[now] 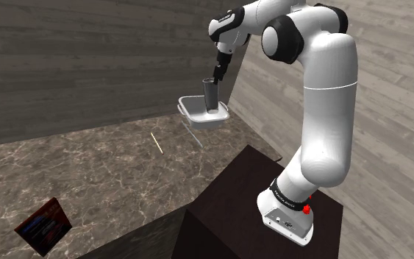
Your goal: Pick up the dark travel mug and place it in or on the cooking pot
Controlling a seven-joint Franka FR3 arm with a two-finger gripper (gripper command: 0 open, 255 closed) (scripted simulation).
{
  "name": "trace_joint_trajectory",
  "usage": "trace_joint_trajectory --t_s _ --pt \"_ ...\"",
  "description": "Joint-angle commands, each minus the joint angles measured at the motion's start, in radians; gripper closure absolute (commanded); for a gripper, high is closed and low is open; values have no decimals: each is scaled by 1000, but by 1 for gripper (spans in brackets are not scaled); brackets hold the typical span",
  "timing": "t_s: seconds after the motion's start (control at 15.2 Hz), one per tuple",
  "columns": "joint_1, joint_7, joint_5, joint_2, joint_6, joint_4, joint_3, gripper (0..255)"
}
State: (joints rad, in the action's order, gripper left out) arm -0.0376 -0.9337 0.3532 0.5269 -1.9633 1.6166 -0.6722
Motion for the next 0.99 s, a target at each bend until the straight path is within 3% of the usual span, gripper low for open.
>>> trace_joint_trajectory --t_s 0.0,0.33,0.59,0.92 --pt "0 0 0 0 0 -1 0 0" --pt "0 0 0 -1 0 -1 0 0" --pt "3 19 -28 -33 109 -86 -17 0" --pt "3 19 -28 -33 109 -86 -17 0"
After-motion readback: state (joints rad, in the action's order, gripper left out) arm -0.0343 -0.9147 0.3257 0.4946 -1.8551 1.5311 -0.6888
